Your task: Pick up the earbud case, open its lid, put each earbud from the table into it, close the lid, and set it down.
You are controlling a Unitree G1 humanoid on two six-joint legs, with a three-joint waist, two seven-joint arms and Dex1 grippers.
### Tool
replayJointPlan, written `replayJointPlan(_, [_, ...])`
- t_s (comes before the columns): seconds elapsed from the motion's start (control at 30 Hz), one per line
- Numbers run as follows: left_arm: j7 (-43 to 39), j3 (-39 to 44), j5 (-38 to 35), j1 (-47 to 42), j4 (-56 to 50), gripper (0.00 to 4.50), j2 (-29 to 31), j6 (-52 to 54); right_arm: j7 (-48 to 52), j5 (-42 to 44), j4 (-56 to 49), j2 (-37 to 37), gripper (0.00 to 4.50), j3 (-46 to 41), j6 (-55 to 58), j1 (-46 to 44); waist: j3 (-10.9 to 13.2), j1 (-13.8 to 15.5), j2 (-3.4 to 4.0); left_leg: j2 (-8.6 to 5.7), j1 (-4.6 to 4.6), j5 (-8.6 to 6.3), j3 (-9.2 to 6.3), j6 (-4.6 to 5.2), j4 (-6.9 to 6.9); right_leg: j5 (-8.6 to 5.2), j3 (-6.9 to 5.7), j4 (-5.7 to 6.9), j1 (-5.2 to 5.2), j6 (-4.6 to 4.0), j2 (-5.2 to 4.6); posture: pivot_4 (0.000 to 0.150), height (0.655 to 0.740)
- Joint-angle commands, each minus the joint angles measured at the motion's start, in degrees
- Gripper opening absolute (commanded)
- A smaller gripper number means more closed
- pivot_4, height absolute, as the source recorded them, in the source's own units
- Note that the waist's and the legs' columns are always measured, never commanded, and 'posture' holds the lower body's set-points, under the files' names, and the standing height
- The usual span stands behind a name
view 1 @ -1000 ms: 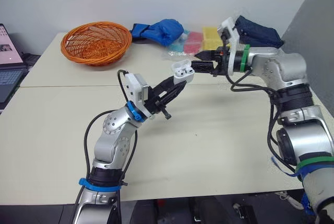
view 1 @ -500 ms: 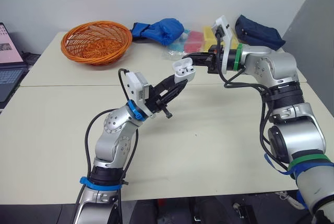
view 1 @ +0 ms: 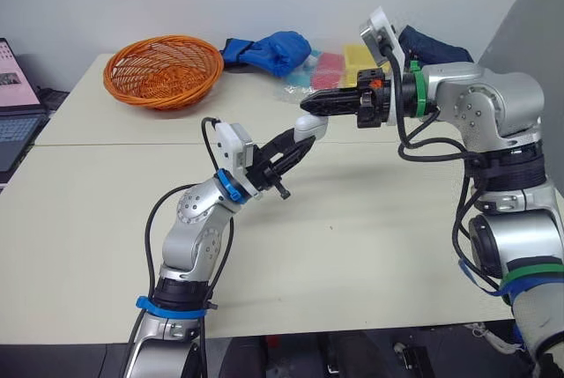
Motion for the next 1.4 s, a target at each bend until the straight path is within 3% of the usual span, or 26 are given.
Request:
replayJointPlan(0.03, [0.7,0.4,-0.3,-1.3,-1.2,0.74,-0.6,-1.2,0.4,-2.2,-6.0,-2.9,0.03,1.8,-4.2,1.6,0.0,0.0,0.0,0.0,0.0,0.0,-0.01,0.0,0.0,0.0,-0.01,0.0,0.01,0.0,0.0,0.15,0.74])
replayJointPlan(0.2, [1.6,0.7,-0.1,-2.2,-0.6,0.74,-1.1,-1.3,-3.7,-4.9,-10.6,-3.0,0.03,2.3,-8.6,5.9,0.0,0.0,0.0,-0.01,0.0,0.0,0.02,0.0,0.01,0.0,0.03,0.0,0.0,0.01,0.0,0.15,0.74])
replayJointPlan(0.43, [1.9,0.8,-0.6,-2.7,-0.5,0.74,-1.3,-0.8,-16.1,-4.3,-16.9,2.0,0.03,-2.4,-6.2,12.1,0.0,0.0,-0.01,0.01,0.01,0.01,-0.01,-0.01,0.02,0.01,0.02,0.04,0.01,0.01,0.01,0.15,0.74])
replayJointPlan(0.6, [1.8,1.7,-1.7,-3.3,0.6,0.74,0.7,2.8,-13.3,0.5,-17.1,1.4,0.03,-9.8,-12.3,11.8,0.0,0.0,-0.01,-0.02,0.0,0.01,0.01,-0.01,0.07,0.03,0.02,0.03,0.02,0.04,-0.01,0.15,0.74])
replayJointPlan(0.7, [-0.8,1.5,-7.2,-4.6,0.8,0.74,5.0,15.6,-5.7,2.9,-19.5,-3.8,0.63,-11.8,-16.0,16.1,0.0,0.2,-0.02,-0.02,0.01,0.01,-0.07,0.0,0.05,0.02,-0.04,0.0,0.07,0.05,0.01,0.15,0.74])
replayJointPlan(0.8, [-1.3,1.8,-11.4,-5.9,1.2,0.74,7.7,25.3,-2.3,3.3,-20.7,-7.3,1.67,-11.0,-17.8,19.6,0.0,0.0,-0.02,-0.03,0.01,0.01,-0.09,0.0,0.02,-0.11,-0.05,-0.07,0.1,0.26,0.0,0.15,0.74])
replayJointPlan(0.93, [2.3,5.7,-22.2,-7.9,5.2,0.74,9.4,45.6,3.5,1.7,-24.7,-12.7,3.13,-9.6,-22.6,32.7,0.0,0.0,-0.04,-0.01,0.03,0.01,-0.15,0.0,0.05,-0.14,-0.08,-0.01,0.1,0.3,0.02,0.15,0.74])
replayJointPlan(1.07, [7.4,6.6,-22.0,-7.0,6.9,0.74,8.7,51.7,6.3,-1.9,-23.9,-15.0,4.48,-7.7,-30.4,39.1,0.0,-0.3,-0.02,-0.04,0.11,0.01,-0.12,0.0,0.08,-0.14,0.0,0.06,0.12,0.32,0.02,0.15,0.74])
replayJointPlan(1.23, [16.0,12.3,-27.0,-3.0,8.9,0.74,3.5,61.1,6.8,-5.6,-21.2,-15.3,4.48,-6.2,-36.7,44.6,0.0,-0.2,-0.03,-0.02,0.62,0.01,-0.13,0.0,0.04,-0.15,0.03,0.1,0.57,0.3,0.06,0.15,0.74])
replayJointPlan(1.4, [22.0,14.5,-25.5,-1.3,11.6,0.74,1.0,64.9,4.9,-7.7,-20.0,-14.6,4.48,-4.9,-38.8,45.7,0.0,-0.2,-0.02,-0.04,0.96,0.01,-0.11,0.0,0.06,-0.14,0.08,0.11,0.89,0.28,0.06,0.15,0.74])
